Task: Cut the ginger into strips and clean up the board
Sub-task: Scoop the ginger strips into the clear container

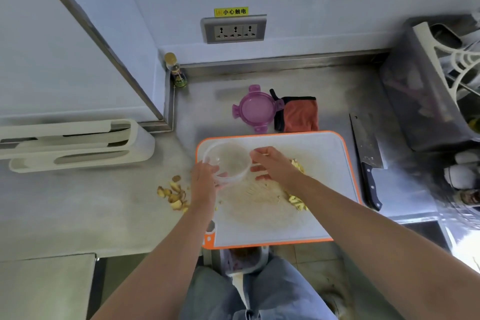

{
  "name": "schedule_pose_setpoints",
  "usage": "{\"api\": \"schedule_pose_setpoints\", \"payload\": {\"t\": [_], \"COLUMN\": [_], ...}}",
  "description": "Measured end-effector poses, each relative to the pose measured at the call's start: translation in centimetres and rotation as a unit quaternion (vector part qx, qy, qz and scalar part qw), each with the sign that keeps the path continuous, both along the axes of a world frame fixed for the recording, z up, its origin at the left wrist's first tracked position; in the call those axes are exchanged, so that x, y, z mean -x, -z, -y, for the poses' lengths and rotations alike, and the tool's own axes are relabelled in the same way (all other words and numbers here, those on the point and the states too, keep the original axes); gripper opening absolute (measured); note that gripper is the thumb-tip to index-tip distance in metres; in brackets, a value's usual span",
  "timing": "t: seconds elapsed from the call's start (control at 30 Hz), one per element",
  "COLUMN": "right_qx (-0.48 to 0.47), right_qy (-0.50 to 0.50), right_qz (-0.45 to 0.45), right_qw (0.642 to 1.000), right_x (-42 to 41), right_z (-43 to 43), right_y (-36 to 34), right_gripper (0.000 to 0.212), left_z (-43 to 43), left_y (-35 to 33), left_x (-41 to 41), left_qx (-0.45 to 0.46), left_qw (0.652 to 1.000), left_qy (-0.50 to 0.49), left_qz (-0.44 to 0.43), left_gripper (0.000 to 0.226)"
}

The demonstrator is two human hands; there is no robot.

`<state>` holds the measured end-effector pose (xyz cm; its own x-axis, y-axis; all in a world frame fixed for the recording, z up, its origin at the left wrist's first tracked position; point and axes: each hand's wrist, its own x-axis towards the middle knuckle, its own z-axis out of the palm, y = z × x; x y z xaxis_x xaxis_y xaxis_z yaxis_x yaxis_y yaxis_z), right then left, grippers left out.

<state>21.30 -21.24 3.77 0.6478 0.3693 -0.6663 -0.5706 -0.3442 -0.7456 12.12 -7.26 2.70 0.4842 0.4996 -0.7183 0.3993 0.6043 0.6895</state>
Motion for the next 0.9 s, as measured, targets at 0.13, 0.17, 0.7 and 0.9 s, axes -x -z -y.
{"api": "schedule_pose_setpoints", "payload": {"t": [0.13, 0.17, 0.7, 0.9], "right_qx": [-0.045, -0.053, 0.055, 0.066], "right_qy": [-0.010, -0.011, 0.217, 0.277], "right_qz": [-0.068, -0.070, -0.022, -0.175], "right_qw": [0.997, 0.996, 0.974, 0.943], "right_x": [2.0, 2.5, 15.4, 18.2], "right_z": [1.2, 1.5, 3.9, 5.6], "right_y": [0.2, 0.3, 3.5, 4.3], "right_gripper": [0.034, 0.030, 0.041, 0.034], "left_z": [1.5, 1.8, 0.6, 1.1], "left_y": [0.4, 0.4, 2.7, 2.4], "left_x": [1.7, 2.2, 11.5, 14.8], "left_qx": [0.002, -0.011, -0.141, -0.139], "left_qw": [1.000, 0.999, 0.969, 0.957], "left_qy": [0.017, 0.035, 0.205, 0.252], "left_qz": [0.011, 0.012, 0.003, 0.022], "left_gripper": [0.031, 0.028, 0.015, 0.020]}}
